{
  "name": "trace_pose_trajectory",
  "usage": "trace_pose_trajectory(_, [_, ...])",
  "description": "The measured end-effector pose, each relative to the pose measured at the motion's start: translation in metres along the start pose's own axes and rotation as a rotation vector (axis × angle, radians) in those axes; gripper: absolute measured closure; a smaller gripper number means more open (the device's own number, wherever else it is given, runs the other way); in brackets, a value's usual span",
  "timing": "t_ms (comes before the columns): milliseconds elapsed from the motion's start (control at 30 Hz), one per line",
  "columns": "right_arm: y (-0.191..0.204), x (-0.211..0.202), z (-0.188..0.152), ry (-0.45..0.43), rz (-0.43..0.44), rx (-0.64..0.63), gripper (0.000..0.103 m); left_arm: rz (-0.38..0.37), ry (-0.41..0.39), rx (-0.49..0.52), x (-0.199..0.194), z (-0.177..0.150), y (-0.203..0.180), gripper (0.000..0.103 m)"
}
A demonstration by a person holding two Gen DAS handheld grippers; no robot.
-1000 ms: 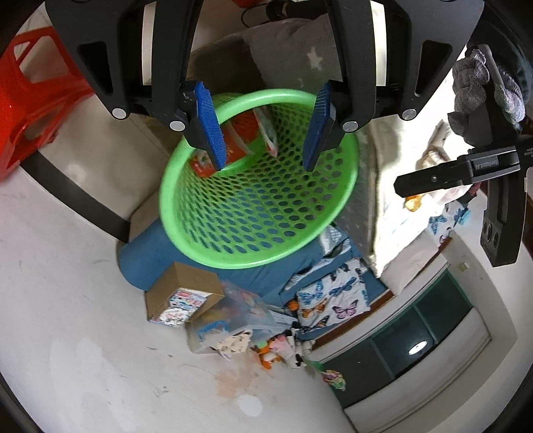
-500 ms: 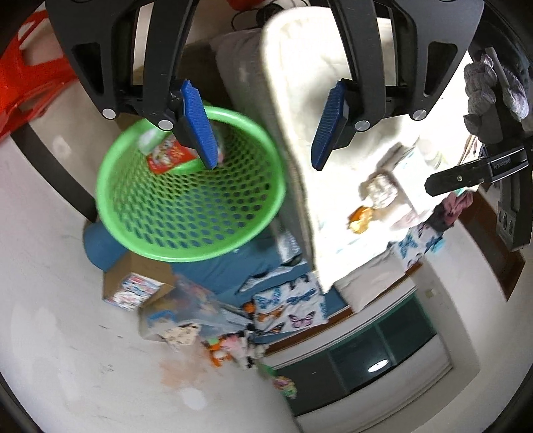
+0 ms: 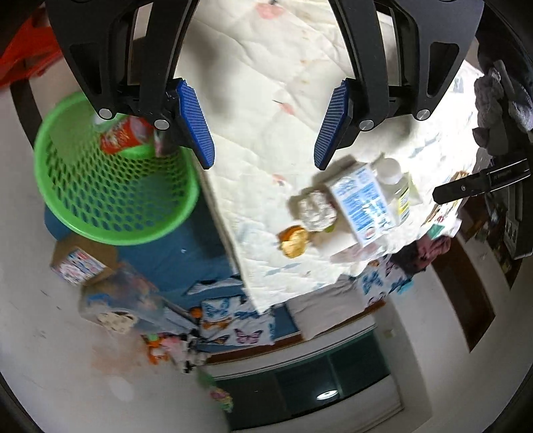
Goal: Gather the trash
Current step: 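Move both tools back over the mattress toward the remaining trash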
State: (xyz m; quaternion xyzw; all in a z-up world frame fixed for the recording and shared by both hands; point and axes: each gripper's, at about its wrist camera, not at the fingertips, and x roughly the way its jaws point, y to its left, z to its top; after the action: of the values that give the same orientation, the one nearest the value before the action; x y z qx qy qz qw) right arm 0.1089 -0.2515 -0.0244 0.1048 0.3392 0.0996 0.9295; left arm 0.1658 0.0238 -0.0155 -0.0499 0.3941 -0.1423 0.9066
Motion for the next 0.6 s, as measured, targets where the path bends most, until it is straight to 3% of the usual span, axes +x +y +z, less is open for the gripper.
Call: trace_pose_trajectory(600, [0.082, 0.065, 0.02, 0.082, 0.12, -0.19, 0.04, 0.161, -0.015, -0.202, -0.024, -0.02, 0.097, 0.01])
